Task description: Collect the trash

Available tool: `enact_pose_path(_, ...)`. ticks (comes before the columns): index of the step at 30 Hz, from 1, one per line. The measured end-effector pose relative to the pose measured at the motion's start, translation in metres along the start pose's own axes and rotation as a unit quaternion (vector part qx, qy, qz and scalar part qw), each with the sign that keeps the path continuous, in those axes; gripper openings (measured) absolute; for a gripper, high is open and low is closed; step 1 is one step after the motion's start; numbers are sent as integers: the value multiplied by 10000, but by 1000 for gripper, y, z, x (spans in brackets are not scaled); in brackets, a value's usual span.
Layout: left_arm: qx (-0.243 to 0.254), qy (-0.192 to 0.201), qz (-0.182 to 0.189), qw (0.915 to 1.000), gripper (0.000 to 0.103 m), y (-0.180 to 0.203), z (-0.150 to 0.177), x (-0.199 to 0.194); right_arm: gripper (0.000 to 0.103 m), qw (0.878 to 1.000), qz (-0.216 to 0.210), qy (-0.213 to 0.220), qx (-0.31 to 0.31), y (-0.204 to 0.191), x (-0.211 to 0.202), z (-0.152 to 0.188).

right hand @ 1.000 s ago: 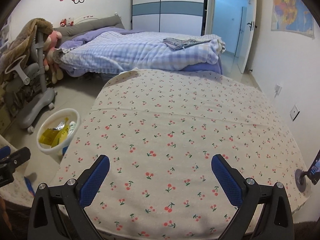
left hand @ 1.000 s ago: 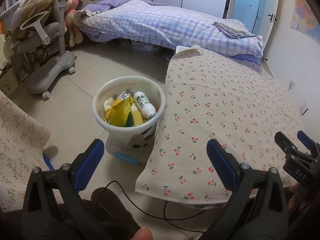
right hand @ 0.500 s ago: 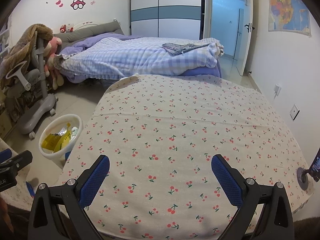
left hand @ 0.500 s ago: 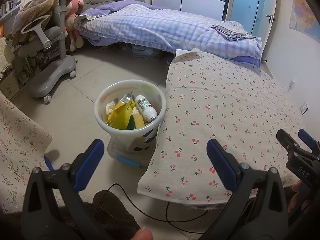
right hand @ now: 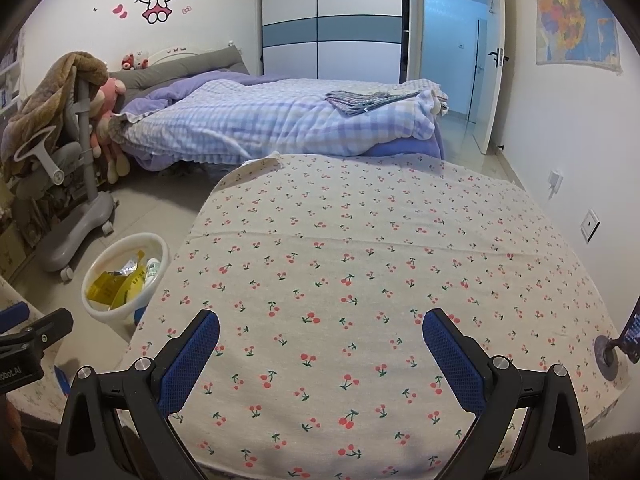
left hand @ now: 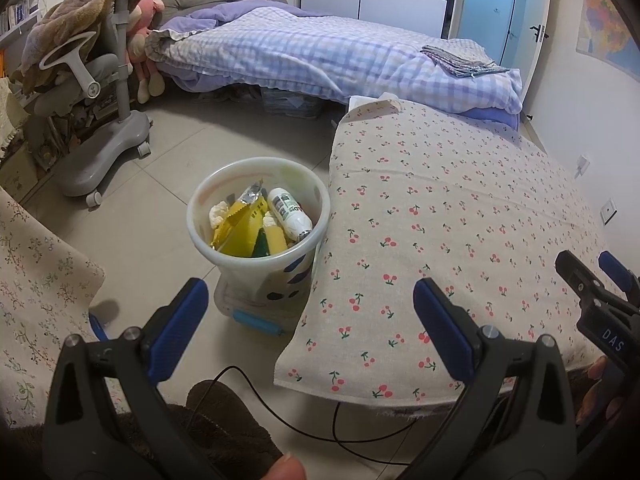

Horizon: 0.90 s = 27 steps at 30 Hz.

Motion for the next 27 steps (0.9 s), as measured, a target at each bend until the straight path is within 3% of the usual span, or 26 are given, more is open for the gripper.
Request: enact_pose_path(27, 84, 16, 27, 10000, 102, 2, 3, 0, 103, 9999, -31, 28, 111, 0, -3, 1)
Point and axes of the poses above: each gripper's, at about its wrist camera, not at the fingertips, and x roughly the way its jaws point, y to its right, z to its underside, the point moved 5 cm from there along x, roughly the way its jaws point
